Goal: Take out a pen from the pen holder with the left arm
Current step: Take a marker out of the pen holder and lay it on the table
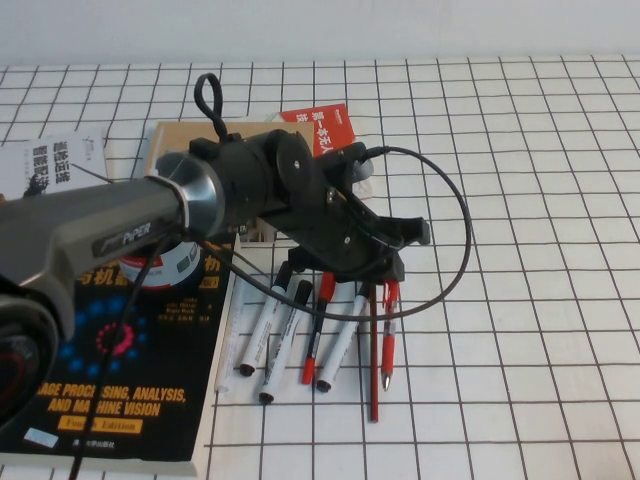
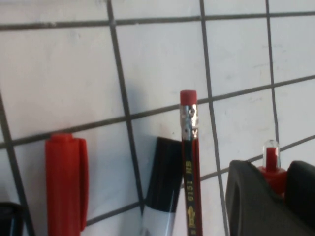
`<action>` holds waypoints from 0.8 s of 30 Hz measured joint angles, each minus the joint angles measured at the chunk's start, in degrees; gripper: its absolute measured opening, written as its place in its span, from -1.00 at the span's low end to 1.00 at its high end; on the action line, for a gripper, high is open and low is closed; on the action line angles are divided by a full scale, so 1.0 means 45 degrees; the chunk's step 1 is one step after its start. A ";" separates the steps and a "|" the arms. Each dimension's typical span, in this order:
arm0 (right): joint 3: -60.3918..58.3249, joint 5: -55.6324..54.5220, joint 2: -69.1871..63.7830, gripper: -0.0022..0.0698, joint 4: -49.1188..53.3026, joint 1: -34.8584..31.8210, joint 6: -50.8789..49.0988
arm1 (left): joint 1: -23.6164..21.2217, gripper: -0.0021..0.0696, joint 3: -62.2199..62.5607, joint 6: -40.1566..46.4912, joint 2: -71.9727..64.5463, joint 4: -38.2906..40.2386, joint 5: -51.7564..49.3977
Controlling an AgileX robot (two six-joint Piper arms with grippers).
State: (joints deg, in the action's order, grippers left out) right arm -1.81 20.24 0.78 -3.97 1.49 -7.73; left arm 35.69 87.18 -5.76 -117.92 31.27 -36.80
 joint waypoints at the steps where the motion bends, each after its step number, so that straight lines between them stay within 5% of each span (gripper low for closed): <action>1: 0.0000 0.0000 0.0000 -0.99 0.0000 0.0000 0.0000 | -0.0030 -0.63 0.0000 0.0161 0.0022 0.0000 0.0023; 24: 0.0000 0.0000 0.0000 -0.99 0.0000 0.0000 0.0000 | -0.0695 -0.63 0.0028 0.0516 -0.0102 -0.1543 0.0317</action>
State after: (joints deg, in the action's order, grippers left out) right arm -1.81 20.24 0.78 -3.97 1.49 -7.73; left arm 32.56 87.31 -3.44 -118.37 24.33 -35.37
